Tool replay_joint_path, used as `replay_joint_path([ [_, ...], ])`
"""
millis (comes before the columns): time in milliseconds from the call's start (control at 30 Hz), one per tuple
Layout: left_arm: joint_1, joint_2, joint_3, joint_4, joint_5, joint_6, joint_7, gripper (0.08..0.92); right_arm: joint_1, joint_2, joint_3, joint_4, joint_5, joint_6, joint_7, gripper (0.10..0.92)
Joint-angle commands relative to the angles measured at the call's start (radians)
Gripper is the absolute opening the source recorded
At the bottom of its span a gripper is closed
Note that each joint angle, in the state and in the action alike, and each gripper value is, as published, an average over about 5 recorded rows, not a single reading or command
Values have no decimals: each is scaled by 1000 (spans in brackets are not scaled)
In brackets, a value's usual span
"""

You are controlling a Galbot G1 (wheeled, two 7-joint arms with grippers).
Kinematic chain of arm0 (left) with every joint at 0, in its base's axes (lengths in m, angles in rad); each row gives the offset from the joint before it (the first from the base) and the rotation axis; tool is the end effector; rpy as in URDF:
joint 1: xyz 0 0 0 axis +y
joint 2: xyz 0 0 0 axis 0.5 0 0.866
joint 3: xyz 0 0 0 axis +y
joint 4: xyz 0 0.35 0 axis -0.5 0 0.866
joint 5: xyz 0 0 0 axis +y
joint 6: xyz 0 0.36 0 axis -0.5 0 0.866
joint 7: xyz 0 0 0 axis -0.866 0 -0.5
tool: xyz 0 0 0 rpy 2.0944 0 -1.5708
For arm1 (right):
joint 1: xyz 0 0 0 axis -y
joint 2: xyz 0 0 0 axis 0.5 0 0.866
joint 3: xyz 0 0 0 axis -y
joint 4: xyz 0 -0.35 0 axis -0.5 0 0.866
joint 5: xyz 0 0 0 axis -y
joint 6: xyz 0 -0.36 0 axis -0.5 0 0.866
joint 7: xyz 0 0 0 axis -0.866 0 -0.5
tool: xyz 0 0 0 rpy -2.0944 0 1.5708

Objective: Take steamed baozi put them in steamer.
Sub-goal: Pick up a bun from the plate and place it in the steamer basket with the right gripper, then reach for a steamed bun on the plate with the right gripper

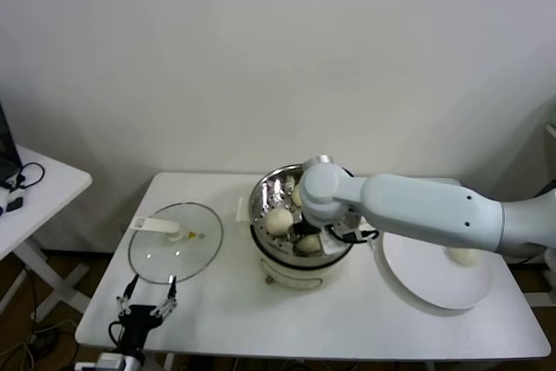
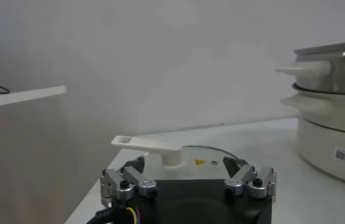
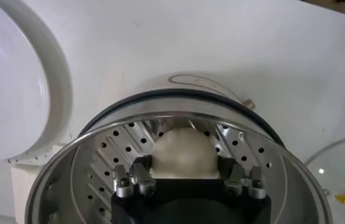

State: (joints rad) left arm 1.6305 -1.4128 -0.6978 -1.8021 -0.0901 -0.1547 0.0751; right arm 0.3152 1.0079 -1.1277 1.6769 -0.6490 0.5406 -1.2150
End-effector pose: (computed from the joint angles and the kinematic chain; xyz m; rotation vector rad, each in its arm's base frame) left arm 0.1478 0.1021 -0.4026 0.0407 -2.9536 -0.1876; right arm 0.4384 0.1353 -0.1221 -1.7938 -0.2157 -2.4036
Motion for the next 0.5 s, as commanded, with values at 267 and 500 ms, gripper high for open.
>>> replay_joint_path([
  [267, 2, -5, 2, 9, 14, 1, -3, 823, -34, -6, 23, -1, -57, 73, 11, 804],
  [500, 3, -8, 4, 6, 14, 0, -4, 823, -11, -18, 44, 12, -40, 73, 12, 822],
])
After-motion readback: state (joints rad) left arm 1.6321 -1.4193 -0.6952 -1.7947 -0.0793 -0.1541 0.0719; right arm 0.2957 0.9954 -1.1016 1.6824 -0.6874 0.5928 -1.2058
